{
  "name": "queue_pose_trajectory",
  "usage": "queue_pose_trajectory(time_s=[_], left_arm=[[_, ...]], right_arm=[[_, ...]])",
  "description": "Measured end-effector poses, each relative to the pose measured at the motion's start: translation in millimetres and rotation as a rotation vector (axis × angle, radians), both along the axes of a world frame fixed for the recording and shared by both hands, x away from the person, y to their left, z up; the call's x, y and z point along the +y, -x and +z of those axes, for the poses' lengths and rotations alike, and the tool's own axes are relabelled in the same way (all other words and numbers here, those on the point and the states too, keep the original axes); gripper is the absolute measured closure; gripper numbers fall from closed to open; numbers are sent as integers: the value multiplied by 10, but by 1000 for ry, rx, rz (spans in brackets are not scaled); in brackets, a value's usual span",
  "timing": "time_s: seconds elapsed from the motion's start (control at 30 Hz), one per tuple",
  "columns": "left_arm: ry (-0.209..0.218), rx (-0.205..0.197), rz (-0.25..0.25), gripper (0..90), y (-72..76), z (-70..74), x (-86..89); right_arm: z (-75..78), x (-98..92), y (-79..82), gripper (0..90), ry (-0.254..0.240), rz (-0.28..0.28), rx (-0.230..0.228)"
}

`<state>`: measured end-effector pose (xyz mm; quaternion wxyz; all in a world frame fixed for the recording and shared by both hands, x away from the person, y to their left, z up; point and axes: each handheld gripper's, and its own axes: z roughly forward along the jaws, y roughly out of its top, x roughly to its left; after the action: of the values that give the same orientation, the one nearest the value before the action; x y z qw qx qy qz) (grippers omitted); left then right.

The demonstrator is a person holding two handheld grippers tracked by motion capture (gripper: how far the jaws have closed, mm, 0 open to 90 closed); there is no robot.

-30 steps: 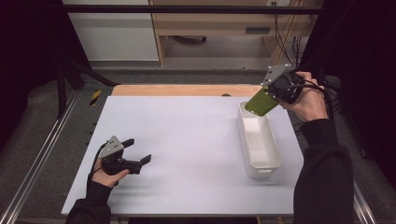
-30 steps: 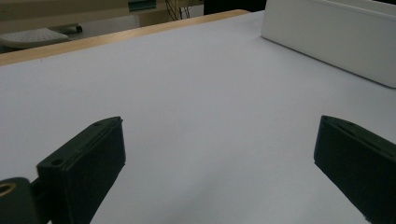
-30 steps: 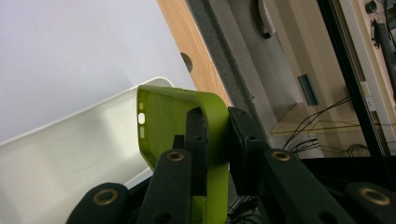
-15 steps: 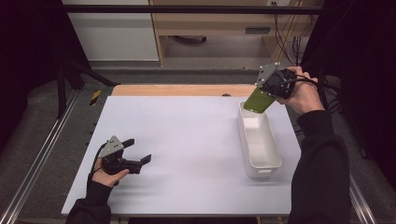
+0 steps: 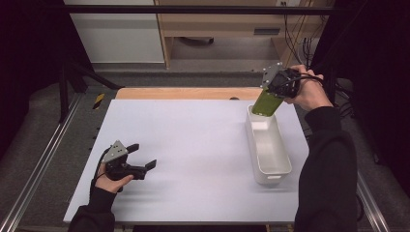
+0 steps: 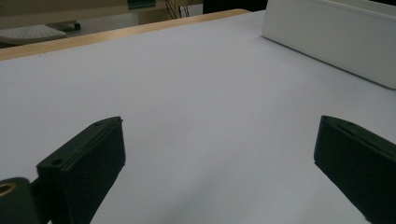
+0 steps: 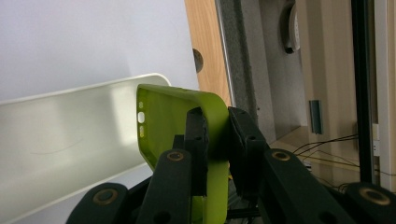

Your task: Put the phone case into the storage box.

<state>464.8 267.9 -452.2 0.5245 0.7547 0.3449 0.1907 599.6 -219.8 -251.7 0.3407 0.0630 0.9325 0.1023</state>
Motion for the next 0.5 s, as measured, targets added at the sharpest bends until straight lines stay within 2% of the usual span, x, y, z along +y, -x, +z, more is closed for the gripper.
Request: queue_pose_trajectory(time_s=[0.1,0.5], left_arm=[[2,0,1,19,1,3,6],[2,2,8,19,-10,-3,16]], right_arm=[[-23,25,-46,787,27,19,1],[-156,82,-212,788,68,75,37]])
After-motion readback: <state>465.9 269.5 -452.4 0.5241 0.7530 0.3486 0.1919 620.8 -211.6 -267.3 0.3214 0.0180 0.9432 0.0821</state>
